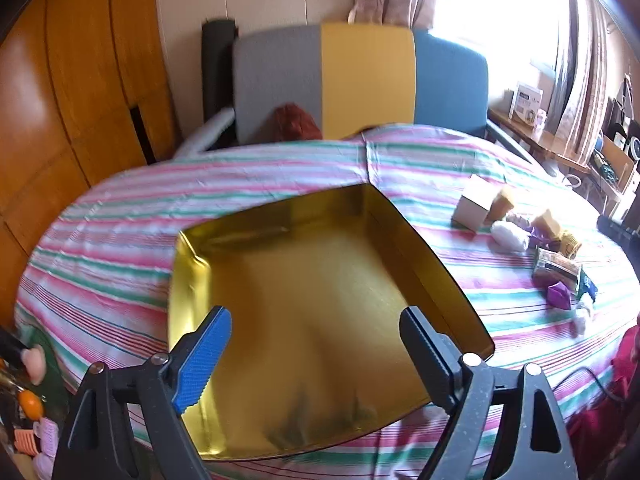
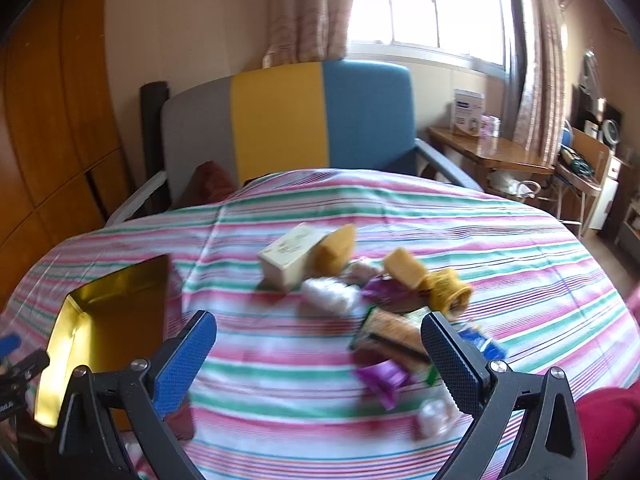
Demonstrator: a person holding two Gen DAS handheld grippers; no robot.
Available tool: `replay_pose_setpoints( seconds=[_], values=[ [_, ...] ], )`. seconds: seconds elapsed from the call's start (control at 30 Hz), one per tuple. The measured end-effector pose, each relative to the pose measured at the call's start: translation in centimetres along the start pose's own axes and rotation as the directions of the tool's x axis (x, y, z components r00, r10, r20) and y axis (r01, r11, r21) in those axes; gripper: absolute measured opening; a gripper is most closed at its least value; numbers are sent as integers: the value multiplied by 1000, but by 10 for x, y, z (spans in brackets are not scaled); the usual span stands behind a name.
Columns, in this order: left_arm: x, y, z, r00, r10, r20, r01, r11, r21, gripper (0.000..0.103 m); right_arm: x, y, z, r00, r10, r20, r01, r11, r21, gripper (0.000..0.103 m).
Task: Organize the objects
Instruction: 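Reach the left gripper to the white box and close on it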
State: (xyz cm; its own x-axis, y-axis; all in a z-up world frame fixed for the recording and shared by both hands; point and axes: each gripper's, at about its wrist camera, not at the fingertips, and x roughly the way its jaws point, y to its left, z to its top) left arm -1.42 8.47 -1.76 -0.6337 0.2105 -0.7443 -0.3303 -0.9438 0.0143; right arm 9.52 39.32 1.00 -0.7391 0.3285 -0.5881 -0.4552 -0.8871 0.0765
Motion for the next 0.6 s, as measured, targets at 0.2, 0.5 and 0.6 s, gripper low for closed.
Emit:
replay_pose_setpoints(
  seconds=[0.2, 0.5, 0.6],
  values=[
    [20, -5, 14, 992, -96, -84, 93, 995, -38, 74, 25, -75, 15, 995, -95, -6, 95, 986, 140, 103],
    [31, -69, 65, 977, -204, -62, 211, 965, 154, 74, 56, -132, 5, 997, -59, -55, 74, 945, 319, 103],
    [53, -105, 85, 966, -238, -103, 256, 941, 223, 74, 58, -139, 3, 997, -26, -66, 49, 929, 367, 103]
  ],
)
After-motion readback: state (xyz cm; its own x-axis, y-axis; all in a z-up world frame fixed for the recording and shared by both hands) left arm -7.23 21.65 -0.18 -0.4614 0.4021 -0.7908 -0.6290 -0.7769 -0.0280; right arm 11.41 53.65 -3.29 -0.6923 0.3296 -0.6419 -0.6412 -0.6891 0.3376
